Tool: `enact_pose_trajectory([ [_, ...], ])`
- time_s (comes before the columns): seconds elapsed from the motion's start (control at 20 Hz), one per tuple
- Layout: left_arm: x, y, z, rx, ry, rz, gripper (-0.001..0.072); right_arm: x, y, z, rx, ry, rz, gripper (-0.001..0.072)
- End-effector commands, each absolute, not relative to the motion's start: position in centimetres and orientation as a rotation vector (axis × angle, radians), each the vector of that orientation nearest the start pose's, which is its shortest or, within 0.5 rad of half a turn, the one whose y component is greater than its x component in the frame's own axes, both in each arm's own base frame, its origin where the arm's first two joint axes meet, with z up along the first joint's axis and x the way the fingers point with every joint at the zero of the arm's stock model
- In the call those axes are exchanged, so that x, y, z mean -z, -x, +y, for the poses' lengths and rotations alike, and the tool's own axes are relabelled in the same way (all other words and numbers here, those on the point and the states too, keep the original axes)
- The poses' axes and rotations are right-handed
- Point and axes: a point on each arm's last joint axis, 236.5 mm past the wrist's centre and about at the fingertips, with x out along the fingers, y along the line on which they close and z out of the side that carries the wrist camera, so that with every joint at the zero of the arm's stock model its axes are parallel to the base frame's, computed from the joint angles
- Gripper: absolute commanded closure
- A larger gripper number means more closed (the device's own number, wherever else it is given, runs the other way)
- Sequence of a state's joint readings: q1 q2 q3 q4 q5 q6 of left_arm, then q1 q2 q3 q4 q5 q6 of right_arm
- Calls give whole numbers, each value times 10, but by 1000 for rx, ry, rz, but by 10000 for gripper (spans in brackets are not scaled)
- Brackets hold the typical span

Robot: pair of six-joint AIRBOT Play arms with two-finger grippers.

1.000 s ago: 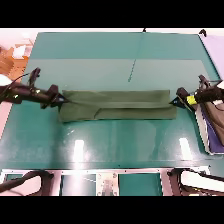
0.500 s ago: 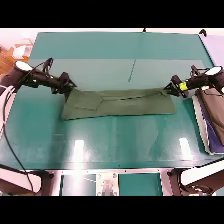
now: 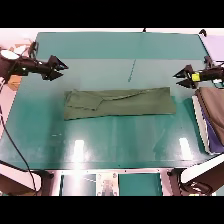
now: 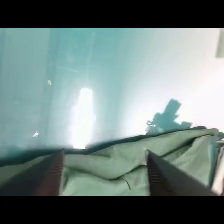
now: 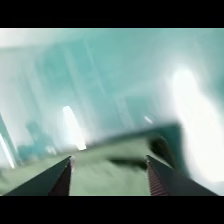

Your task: Fold the shirts.

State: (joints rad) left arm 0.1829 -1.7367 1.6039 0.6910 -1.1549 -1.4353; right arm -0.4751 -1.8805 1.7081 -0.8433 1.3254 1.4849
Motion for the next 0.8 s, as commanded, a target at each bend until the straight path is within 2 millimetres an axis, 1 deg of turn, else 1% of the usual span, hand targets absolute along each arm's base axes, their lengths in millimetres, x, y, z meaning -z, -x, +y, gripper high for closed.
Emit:
enact_pose_trajectory([
  [0.0,-49,-511,-70,428,797,1144,481,34,-454,-100,-233,-805,1333,163],
  [0.05,-49,-509,-73,436,795,1153,631,44,-442,-97,-261,-809,1360,163],
  [0.1,-50,-508,-76,448,798,1153,682,56,-432,-93,-287,-809,1381,163],
  [0.15,-52,-508,-79,456,801,1153,682,68,-426,-89,-298,-804,1392,162],
  [0.2,-53,-508,-82,462,803,1153,682,79,-423,-85,-303,-796,1393,141],
  [0.25,-53,-507,-86,468,800,1155,682,89,-424,-81,-301,-780,1389,117],
  [0.35,-54,-505,-101,498,786,1164,682,100,-431,-75,-290,-752,1373,117],
  [0.5,-57,-498,-135,587,723,1168,682,108,-441,-61,-309,-719,1366,118],
  [0.65,-57,-490,-174,647,676,1183,682,117,-437,-40,-352,-709,1413,122],
  [0.7,-57,-487,-188,677,647,1180,682,117,-436,-34,-373,-698,1423,130],
  [0.75,-57,-484,-201,698,626,1178,682,116,-434,-29,-400,-679,1429,236],
])
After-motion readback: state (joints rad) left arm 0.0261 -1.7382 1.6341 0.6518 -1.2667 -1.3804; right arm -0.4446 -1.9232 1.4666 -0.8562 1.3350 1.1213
